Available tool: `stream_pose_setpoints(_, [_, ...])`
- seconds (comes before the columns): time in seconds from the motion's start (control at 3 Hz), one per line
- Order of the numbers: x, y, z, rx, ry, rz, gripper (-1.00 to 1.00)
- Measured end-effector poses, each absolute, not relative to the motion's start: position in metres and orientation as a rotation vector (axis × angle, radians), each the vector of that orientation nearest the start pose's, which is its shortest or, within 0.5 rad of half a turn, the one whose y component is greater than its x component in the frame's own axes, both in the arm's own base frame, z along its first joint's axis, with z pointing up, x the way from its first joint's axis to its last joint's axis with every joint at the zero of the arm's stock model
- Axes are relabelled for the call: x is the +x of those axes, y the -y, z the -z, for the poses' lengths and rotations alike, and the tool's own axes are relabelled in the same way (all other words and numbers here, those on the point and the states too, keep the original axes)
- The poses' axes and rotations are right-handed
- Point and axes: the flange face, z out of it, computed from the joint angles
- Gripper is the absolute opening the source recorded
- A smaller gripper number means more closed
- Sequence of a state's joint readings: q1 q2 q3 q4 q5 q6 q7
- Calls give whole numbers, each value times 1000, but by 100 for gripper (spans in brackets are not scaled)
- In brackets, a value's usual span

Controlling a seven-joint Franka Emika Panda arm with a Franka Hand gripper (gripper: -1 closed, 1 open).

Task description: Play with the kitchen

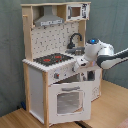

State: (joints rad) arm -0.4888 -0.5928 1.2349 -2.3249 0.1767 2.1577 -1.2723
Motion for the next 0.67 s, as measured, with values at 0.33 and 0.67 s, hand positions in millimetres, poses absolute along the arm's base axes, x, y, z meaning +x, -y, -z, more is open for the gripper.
stream_pose_setpoints(0.33, [343, -345, -405, 1626, -2217, 50, -100])
stream_pose_setpoints(0.67, [354, -342, -390, 1638, -2223, 53, -100])
